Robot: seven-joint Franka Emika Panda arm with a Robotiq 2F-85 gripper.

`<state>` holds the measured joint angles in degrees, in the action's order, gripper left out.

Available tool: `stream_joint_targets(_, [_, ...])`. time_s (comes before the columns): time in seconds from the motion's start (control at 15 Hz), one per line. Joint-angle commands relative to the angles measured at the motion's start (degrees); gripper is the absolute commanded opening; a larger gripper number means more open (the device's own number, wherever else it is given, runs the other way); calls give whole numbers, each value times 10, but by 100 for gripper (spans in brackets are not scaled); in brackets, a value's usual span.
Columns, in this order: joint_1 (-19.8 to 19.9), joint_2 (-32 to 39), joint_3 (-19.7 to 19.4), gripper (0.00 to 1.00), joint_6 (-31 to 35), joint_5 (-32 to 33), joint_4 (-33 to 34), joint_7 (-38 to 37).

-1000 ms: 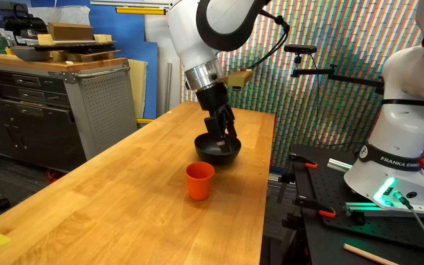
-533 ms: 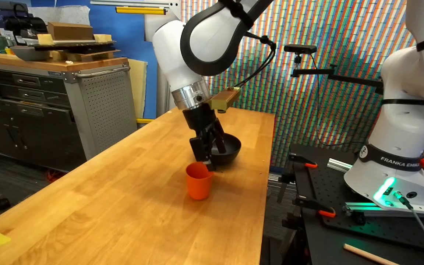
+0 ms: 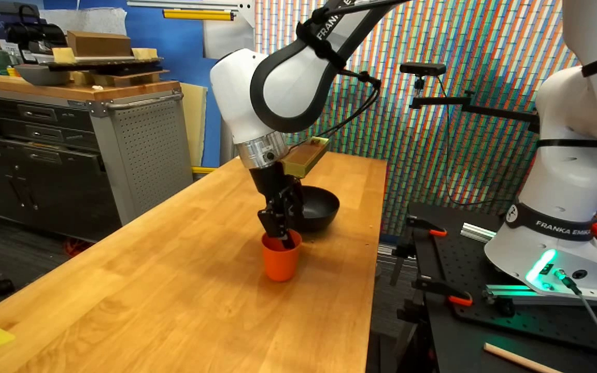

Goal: Put the orange cup in the black bowl

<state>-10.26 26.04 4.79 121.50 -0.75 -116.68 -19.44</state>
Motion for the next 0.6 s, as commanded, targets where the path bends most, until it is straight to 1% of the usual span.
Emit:
stream_joint_targets(0.0, [-16,12,-14,42,7,19,22,-26])
stream_joint_targets(0.33, [-10,3,-9,5,3,3,22,-20])
stream_joint_targets(0.47, [-5,-11,-9,2,3,-1,14,-16])
stream_joint_targets(0.53, [-2,-27,-9,2,3,-6,6,-13])
